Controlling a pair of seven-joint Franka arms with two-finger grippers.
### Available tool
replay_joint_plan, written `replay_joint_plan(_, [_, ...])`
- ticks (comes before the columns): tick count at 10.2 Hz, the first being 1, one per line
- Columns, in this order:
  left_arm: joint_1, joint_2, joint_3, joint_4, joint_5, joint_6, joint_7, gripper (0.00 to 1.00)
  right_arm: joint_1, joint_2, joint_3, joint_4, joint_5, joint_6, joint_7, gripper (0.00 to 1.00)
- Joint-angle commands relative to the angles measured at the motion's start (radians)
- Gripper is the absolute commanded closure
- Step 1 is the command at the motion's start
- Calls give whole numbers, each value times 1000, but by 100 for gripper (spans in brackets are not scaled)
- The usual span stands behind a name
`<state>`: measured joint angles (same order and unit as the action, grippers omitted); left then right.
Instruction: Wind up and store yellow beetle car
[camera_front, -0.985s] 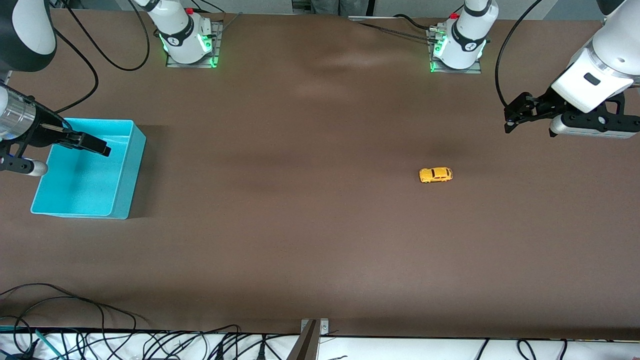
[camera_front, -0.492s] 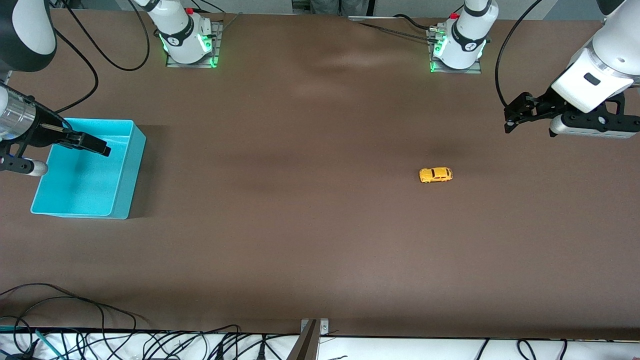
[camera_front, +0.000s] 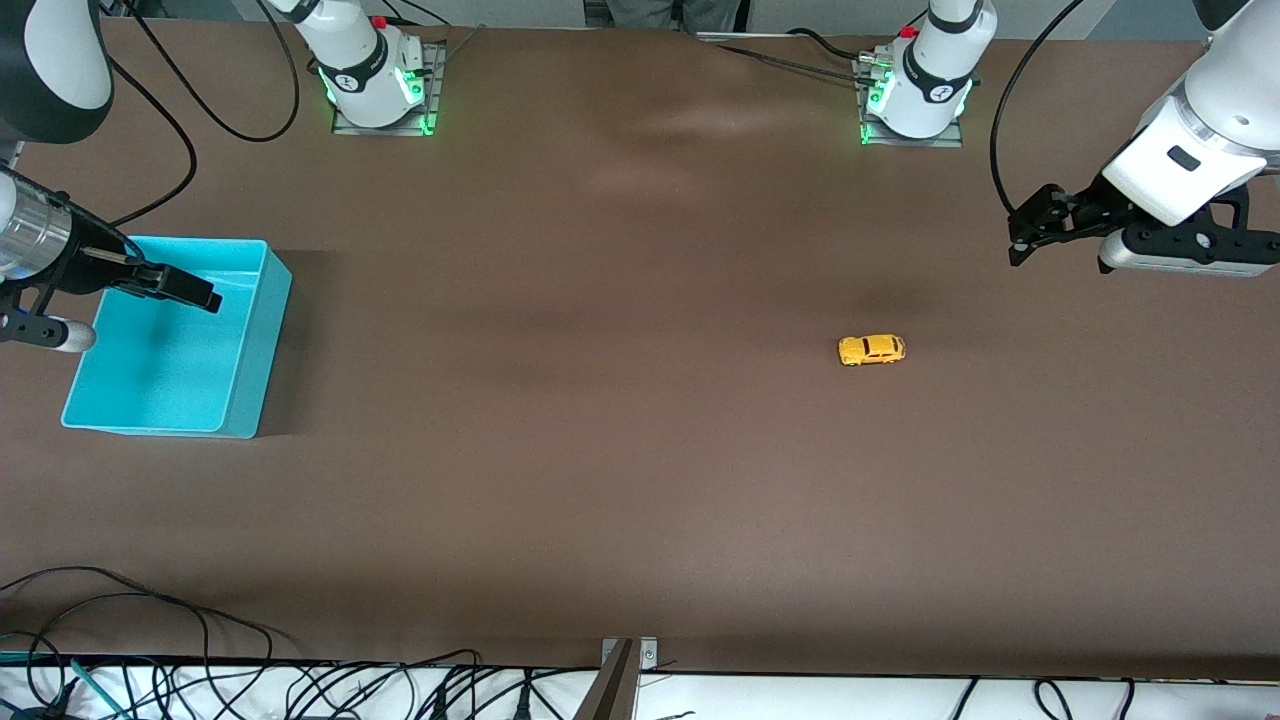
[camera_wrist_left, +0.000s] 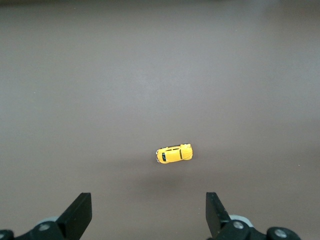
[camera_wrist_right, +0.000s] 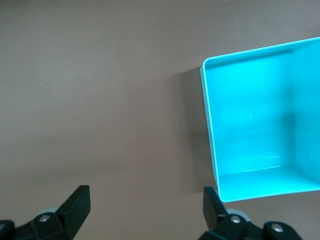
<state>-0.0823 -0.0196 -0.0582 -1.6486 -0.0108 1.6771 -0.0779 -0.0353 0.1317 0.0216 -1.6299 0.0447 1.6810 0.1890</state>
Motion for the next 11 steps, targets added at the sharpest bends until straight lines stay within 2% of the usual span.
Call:
replay_joint_plan(1, [4, 12, -8, 35, 20, -27, -17, 0, -3, 3, 0, 18, 3, -12, -11, 0])
replay_joint_plan(11, [4, 6, -14, 36, 25, -77, -16, 0, -3, 3, 0, 18, 3, -12, -11, 0])
